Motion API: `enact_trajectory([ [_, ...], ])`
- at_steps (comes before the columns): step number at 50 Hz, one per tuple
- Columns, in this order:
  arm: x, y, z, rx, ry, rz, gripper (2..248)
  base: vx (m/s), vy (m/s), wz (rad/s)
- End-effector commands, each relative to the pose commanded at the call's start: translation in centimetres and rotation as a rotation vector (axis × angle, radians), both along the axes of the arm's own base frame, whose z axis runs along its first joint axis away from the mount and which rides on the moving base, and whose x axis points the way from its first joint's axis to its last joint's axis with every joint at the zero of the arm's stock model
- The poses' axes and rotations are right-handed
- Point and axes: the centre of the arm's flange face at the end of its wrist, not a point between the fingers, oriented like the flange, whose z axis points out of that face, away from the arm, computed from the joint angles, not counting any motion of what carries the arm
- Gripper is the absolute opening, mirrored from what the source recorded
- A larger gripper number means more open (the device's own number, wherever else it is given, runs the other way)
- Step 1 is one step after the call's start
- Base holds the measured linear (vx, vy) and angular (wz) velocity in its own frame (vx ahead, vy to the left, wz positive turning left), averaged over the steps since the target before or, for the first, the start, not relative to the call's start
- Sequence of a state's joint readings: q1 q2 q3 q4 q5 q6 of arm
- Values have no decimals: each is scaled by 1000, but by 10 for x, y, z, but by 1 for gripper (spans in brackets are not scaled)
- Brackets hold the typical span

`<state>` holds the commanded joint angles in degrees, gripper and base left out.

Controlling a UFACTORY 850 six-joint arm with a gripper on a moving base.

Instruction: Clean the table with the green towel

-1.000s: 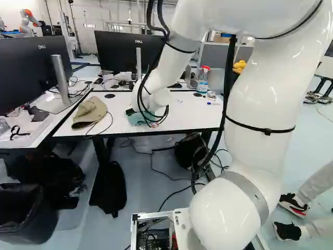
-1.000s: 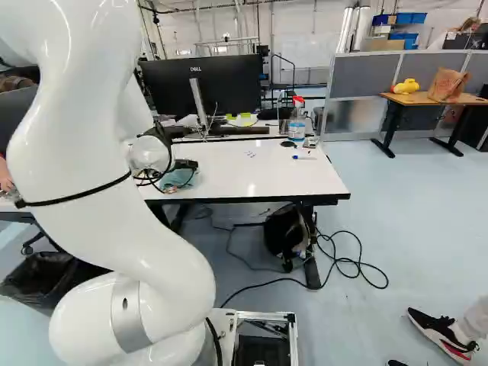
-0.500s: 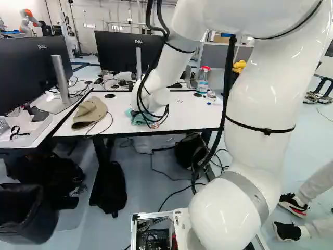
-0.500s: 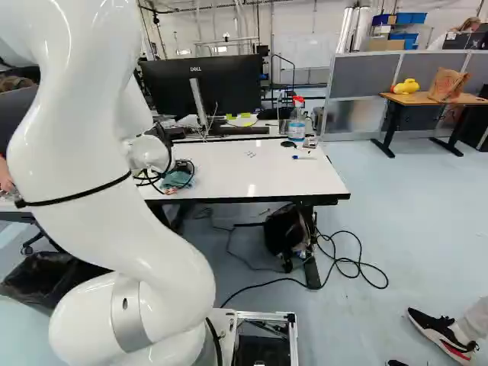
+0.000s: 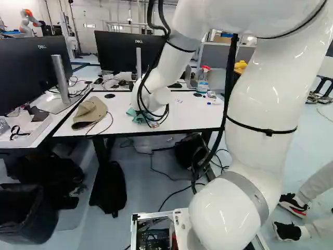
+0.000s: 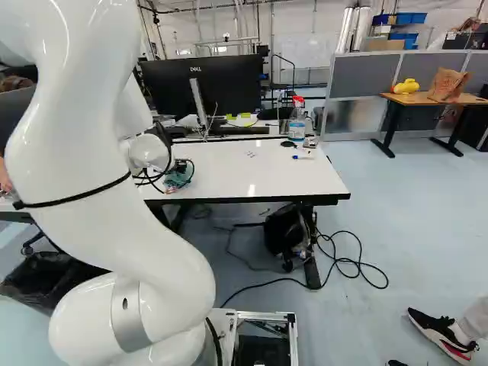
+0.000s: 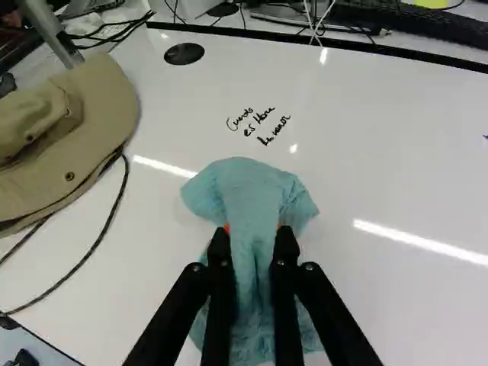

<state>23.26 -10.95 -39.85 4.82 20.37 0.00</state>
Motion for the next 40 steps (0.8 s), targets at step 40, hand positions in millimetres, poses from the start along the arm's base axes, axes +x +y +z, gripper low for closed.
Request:
enact_trajectory([
  [40,69,8,27,33,-80,-36,53,0,0,0],
])
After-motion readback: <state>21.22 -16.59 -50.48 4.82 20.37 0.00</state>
